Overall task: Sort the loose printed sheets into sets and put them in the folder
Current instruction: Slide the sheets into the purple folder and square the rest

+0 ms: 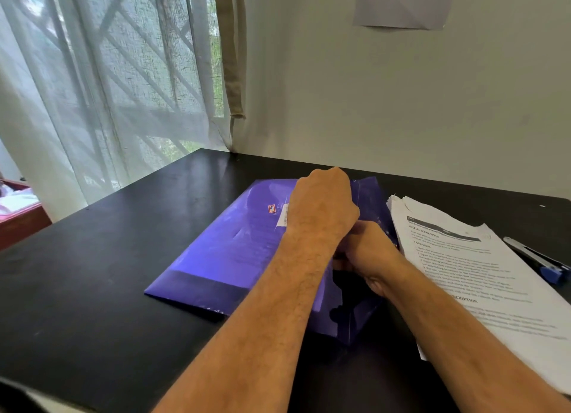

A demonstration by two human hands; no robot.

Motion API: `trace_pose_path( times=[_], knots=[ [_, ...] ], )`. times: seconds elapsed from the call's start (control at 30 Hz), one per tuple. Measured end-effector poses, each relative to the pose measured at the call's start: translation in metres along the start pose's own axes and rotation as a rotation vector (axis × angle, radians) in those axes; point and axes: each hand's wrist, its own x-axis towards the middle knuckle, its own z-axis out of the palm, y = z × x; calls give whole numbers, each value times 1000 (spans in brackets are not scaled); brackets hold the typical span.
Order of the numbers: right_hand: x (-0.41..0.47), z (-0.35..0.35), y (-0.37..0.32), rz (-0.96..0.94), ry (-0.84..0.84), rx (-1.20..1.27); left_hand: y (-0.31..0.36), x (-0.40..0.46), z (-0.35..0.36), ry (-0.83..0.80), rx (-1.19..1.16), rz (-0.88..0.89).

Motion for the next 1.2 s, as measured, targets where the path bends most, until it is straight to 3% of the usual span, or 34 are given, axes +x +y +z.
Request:
trace_pose_path(
  times=[0.2, 0.47, 0.7, 0.87, 0.97, 1.2],
  knots=[
    [3, -2, -2, 17, 15, 58, -9, 5, 3, 39, -19, -48],
    [2, 0, 4, -63, 82, -135, -8, 6, 9, -36, -23, -71],
    [-3, -45, -12, -193, 466, -387, 2, -6, 25, -188, 53, -26],
    [-18, -102, -13, -215, 600, -547, 30, -23, 40, -166, -253, 73],
    [-31, -138, -15, -132, 599, -666, 48, -36, 51, -219, -263, 172],
    [-42, -188, 9, 150, 578, -947, 57, -37, 64, -261, -324, -36]
  ],
)
